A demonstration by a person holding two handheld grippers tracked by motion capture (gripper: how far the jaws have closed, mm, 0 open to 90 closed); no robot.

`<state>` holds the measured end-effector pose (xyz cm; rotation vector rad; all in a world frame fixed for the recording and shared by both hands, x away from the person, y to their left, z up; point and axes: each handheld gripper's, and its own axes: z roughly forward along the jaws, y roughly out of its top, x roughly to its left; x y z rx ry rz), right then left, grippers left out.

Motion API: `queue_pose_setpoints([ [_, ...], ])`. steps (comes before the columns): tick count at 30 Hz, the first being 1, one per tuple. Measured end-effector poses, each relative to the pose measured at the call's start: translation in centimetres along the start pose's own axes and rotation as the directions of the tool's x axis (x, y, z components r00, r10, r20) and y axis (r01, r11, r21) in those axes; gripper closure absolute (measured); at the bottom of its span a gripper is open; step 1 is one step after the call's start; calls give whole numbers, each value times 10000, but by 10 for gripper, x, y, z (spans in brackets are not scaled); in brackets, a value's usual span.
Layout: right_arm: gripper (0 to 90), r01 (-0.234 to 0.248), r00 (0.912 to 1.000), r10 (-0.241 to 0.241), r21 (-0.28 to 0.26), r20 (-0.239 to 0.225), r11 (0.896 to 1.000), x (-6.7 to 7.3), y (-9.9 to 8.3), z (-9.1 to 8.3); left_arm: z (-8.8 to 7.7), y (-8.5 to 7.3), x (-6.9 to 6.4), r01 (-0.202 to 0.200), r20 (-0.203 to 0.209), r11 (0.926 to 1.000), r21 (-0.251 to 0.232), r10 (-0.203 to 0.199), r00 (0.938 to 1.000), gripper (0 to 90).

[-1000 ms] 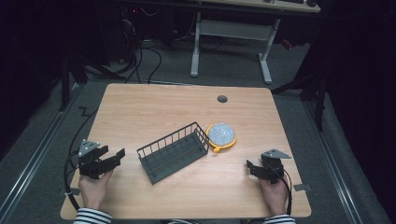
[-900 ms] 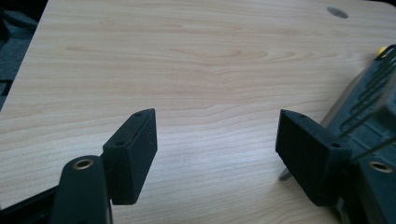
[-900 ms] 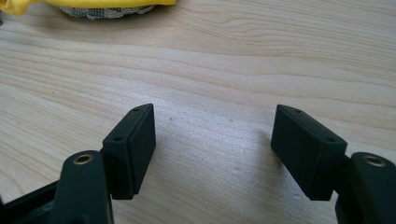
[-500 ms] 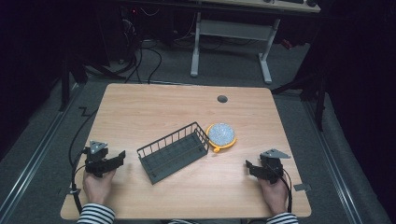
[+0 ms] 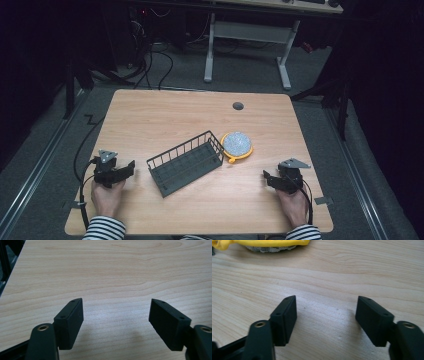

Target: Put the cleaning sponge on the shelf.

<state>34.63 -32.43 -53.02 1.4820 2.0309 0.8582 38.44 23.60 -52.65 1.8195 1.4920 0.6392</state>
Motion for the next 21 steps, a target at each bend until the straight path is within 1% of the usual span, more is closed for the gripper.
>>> queue_pose_setpoints([
  [2,371,-152,9999,152,-58,6,9999,-1,0,0,3,-1,-1,-132,-82,9999,80,133,9999,284],
  [4,365,-104,9999,103,-57,-67,9999,-1,1,1,6,-2,-2,-183,-89,9996,227,185,9998,282],
  [6,365,-51,10000,51,94,-19,9999,0,2,0,10,-3,-2,-215,-30,9989,418,217,9998,270],
  [7,367,-13,10000,13,193,-17,9998,1,3,0,11,-3,-3,-321,-96,9981,523,326,9994,268],
  [9,382,-45,10000,44,452,12,9990,0,6,-1,13,-4,-4,-356,-127,9983,459,362,9993,251],
  [11,395,-251,9997,253,554,-42,9982,0,8,-3,13,-3,-3,-269,-107,9987,432,274,9996,255],
  [12,400,-270,9995,277,551,-121,9981,0,9,-4,13,-3,-3,-240,-143,9988,427,246,9996,258],
  [15,409,-64,9998,72,406,-190,9992,3,14,-7,14,-3,-4,-267,-219,9987,445,276,9994,258],
  [18,415,-68,9991,80,297,-419,9995,5,26,-9,14,-3,-4,-248,-229,9987,437,258,9994,261],
  [21,414,-109,9977,114,77,-667,9999,6,39,-11,14,-3,-3,-237,-199,9987,454,246,9995,261],
])
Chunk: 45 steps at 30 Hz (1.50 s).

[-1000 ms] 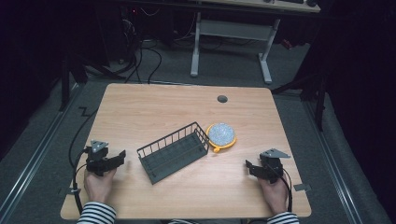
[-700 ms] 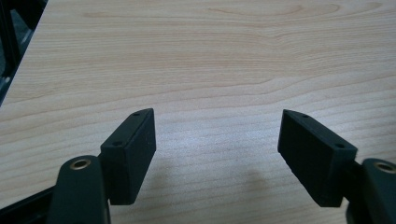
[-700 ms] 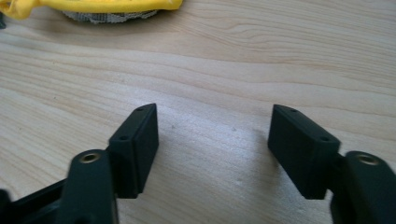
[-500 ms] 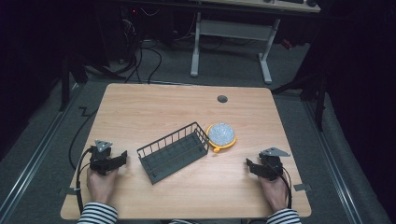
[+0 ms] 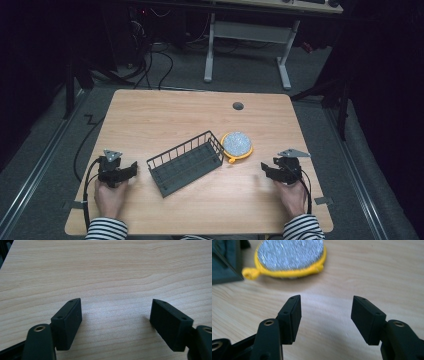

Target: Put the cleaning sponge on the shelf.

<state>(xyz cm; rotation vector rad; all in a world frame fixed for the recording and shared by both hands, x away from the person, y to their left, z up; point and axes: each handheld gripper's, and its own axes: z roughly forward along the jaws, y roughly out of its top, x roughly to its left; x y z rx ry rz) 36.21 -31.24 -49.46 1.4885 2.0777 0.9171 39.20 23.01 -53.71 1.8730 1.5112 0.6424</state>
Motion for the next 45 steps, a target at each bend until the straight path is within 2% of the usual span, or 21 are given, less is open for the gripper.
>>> queue_pose_setpoints([
  [4,414,-85,9992,76,-225,-399,9997,2,16,-2,0,0,0,-3,7,10000,0,3,10000,260],
  [8,415,-156,9986,141,-275,-517,9995,4,29,1,0,0,0,-10,7,10000,3,10,10000,259],
  [15,415,66,9963,-68,-26,-855,10000,9,45,12,0,0,0,-5,14,10000,1,5,10000,260],
  [18,392,130,9972,-134,-63,-734,9999,10,49,15,0,0,0,-6,15,10000,1,6,10000,259],
  [22,371,-117,9973,104,-168,-722,9998,10,56,19,0,0,0,-7,14,10000,0,7,10000,260],
  [26,369,-249,9955,237,-123,-915,9996,10,65,25,0,0,0,-17,20,10000,4,17,10000,260],
  [30,369,-90,9957,81,-89,-922,9999,13,74,32,0,0,0,-23,21,10000,2,23,10000,260],
  [36,364,-46,9925,33,-107,-1223,9999,15,88,41,0,0,0,-25,26,10000,2,25,10000,260],
  [40,339,2,9928,28,248,-1195,9997,15,94,52,0,0,0,-25,28,10000,3,25,10000,260],
  [42,338,-44,9928,71,229,-1195,9997,16,97,56,0,0,0,-26,28,10000,0,26,10000,260],
  [45,330,-16,9930,83,565,-1176,9984,17,101,66,0,0,0,-30,31,10000,3,30,10000,260],
])
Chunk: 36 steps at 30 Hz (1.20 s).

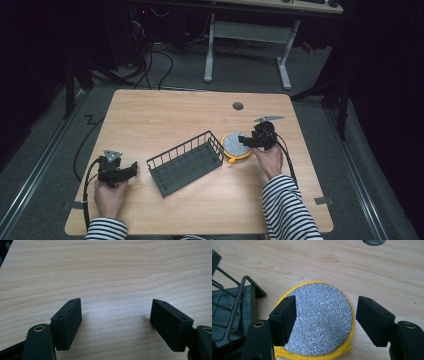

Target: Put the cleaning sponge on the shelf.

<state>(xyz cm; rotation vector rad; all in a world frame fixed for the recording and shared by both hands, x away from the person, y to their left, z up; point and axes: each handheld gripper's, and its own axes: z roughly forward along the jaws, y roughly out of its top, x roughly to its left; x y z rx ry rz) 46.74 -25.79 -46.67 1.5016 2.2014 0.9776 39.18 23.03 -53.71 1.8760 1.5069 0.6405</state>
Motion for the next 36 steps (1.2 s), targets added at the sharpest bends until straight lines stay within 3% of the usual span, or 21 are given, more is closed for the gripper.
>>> queue_pose_setpoints([
  [10,334,-809,9967,805,595,95,9949,-11,0,20,0,0,0,-34,17,10000,-22,34,10000,264],
  [20,379,-1269,9919,1264,1175,116,9849,-16,-4,36,0,0,0,-76,20,10000,-4,76,10000,256],
  [24,384,-1619,9859,1666,1702,-137,9720,-20,0,42,0,0,0,-90,33,10000,-16,90,10000,256],
  [30,432,-1529,9866,1627,2952,-89,9431,-21,14,48,0,0,0,-90,35,10000,-16,91,10000,256],
  [35,548,-1332,9884,1499,3349,-243,9328,-23,18,51,0,0,0,-84,40,10000,-17,84,10000,256],
  [36,582,-1461,9860,1648,3445,-256,9274,-23,19,51,0,0,0,-85,36,10000,-22,85,10000,256],
])
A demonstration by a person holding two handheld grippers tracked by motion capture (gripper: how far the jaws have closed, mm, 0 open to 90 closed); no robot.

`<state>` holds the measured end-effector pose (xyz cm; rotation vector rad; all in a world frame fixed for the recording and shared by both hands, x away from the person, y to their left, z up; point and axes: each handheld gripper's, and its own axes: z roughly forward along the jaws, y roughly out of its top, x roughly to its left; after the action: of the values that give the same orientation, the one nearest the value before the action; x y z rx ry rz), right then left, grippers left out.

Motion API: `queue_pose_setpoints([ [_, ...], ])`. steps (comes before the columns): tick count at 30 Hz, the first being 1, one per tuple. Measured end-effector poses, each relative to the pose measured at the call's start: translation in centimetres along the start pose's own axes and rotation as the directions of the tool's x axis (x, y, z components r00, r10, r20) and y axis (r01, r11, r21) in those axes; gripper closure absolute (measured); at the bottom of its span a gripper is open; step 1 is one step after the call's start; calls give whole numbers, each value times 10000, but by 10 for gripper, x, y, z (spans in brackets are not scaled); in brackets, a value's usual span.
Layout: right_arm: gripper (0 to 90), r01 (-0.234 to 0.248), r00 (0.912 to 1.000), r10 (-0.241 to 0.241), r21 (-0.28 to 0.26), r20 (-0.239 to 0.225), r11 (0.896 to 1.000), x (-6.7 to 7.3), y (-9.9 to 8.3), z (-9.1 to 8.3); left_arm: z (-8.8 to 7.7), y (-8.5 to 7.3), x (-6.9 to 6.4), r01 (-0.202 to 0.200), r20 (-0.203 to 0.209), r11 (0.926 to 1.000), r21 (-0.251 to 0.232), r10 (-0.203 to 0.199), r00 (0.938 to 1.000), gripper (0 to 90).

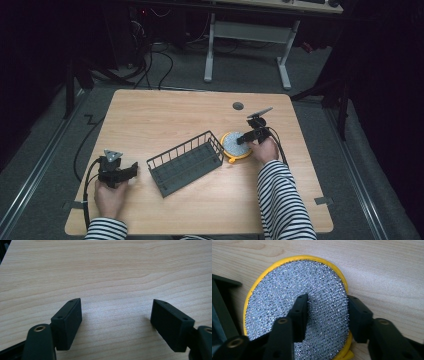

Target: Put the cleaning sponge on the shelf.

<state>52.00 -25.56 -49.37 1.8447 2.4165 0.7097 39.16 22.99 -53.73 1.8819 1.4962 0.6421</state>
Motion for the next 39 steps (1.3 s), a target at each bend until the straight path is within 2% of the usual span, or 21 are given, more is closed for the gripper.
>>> queue_pose_setpoints([
  [3,701,214,9998,-214,191,5,9996,1,4,0,0,0,0,2,28,10000,11,-2,10000,256],
  [5,744,412,9989,-419,346,193,9986,5,6,-1,0,0,0,13,36,10000,9,-13,10000,256],
  [10,780,742,9967,-752,346,306,9966,9,9,-4,0,0,0,25,56,10000,-9,-25,10000,256],
  [14,785,768,9964,-778,275,346,9967,10,9,-8,0,0,0,-14,18,10000,-13,14,10000,259],
  [27,788,1302,9914,-1292,-638,200,9894,13,4,-43,0,0,0,-6,40,10000,9,6,10000,260],
  [29,786,1428,9897,-1419,-890,167,9857,15,4,-52,0,0,0,9,60,10000,-9,-9,10000,260],
  [33,785,1390,9885,-1466,-1608,-366,9772,16,1,-68,0,0,0,1,43,10000,6,-1,10000,259],
  [39,786,1749,9827,-1829,-1824,-279,9675,21,-3,-86,0,0,0,7,7,10000,-12,-7,10000,261],
])
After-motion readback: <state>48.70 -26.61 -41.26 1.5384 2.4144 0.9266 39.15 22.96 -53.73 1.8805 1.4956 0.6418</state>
